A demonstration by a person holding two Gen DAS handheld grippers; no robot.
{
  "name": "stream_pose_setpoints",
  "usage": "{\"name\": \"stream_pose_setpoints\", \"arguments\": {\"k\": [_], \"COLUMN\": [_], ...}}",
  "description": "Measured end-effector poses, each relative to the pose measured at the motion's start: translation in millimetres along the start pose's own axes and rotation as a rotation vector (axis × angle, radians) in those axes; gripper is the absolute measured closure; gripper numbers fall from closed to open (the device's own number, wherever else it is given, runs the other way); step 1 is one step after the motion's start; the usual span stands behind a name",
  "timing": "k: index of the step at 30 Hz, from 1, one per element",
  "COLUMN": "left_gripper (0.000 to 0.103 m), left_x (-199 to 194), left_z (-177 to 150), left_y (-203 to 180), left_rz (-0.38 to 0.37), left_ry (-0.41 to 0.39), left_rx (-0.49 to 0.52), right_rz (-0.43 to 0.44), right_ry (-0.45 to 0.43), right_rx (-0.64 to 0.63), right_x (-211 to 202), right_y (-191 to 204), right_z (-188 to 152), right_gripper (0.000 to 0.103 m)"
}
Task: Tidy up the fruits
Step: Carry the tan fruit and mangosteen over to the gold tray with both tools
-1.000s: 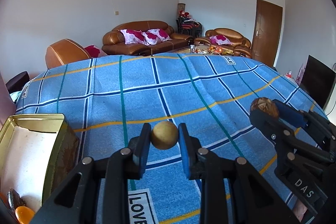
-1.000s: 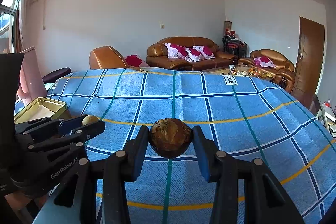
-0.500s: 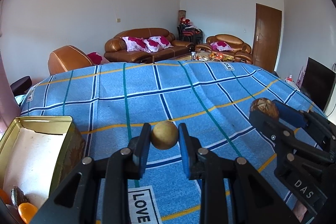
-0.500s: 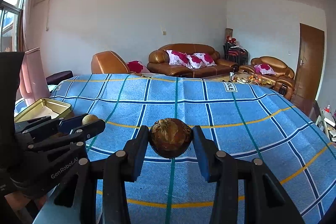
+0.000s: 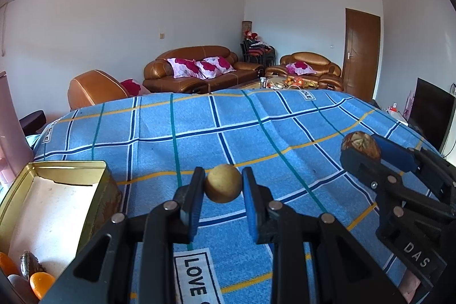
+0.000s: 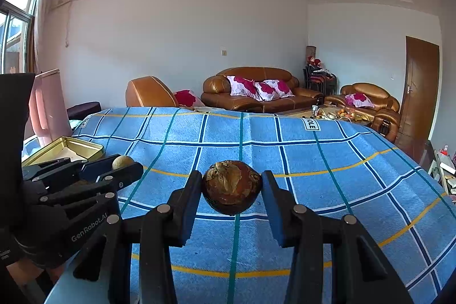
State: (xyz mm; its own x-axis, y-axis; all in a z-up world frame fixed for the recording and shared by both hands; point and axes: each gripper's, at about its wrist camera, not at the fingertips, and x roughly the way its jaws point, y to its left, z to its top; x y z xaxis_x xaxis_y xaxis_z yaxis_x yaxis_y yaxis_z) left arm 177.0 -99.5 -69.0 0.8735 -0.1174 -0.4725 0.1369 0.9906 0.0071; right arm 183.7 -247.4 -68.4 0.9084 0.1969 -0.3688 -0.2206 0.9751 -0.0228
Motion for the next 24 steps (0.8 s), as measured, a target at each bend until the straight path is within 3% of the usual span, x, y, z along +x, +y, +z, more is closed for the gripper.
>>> {"name": "stream_pose_setpoints", "arguments": {"k": [24], "left_gripper": [0.075], "left_x": [-38], "left_z": [-12], "left_y": [0], "left_rz": [-0.004], "left_ry": [-0.072], "left_rx": [0.019], "right_rz": [0.005], "right_ry": [-0.02], "right_rx": [-0.023], "right_x": [-19], "right_y": [11], "right_z": [-7], "right_gripper": [0.058]}}
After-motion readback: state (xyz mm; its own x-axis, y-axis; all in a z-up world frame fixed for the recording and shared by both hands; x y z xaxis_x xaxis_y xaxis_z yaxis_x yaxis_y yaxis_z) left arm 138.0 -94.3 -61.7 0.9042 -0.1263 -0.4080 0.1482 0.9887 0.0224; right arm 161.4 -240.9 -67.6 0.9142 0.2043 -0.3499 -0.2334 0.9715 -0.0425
